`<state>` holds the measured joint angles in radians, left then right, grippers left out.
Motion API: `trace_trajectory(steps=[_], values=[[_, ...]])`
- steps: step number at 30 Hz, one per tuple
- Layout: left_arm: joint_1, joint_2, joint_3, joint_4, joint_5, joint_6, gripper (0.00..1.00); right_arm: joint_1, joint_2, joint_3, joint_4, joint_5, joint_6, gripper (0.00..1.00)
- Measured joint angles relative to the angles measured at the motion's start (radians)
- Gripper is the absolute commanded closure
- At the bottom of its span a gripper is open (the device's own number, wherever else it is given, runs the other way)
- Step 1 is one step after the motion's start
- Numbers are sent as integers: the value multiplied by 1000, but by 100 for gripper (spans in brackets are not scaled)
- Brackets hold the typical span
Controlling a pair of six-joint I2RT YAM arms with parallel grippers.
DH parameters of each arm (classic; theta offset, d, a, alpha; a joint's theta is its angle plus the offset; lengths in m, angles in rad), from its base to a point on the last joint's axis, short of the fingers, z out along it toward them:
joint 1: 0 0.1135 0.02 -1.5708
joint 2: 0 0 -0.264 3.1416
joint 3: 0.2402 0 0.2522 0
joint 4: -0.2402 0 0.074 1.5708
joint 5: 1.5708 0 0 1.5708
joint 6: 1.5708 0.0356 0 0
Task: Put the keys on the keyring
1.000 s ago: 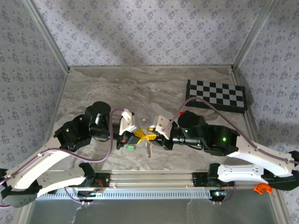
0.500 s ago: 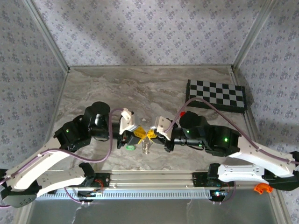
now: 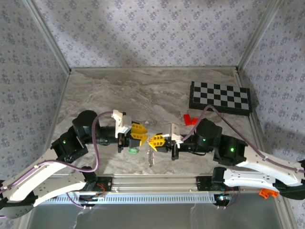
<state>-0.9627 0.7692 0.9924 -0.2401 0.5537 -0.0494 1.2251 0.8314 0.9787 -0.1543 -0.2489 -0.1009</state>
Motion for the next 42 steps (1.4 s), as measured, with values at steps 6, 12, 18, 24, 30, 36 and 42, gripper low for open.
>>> trace_trajectory(steps=[6, 12, 18, 24, 30, 36, 42], values=[[0, -34, -14, 35, 11, -23, 72, -32, -8, -29, 87, -25, 40, 100], [0, -42, -33, 52, 11, -31, 72, -67, -24, -45, 135, -27, 68, 100], [0, -27, -37, 59, 11, -31, 73, -67, -16, -45, 160, -42, 79, 100], [0, -15, -37, 64, 11, -31, 78, -68, -4, -45, 162, -58, 79, 100], [0, -8, -37, 72, 24, -31, 82, -69, -4, -45, 162, -60, 79, 100], [0, -3, -37, 77, 34, -31, 93, -74, -4, -45, 162, -63, 79, 100], [0, 0, -37, 85, 41, -31, 100, -76, -5, -45, 166, -64, 79, 100]])
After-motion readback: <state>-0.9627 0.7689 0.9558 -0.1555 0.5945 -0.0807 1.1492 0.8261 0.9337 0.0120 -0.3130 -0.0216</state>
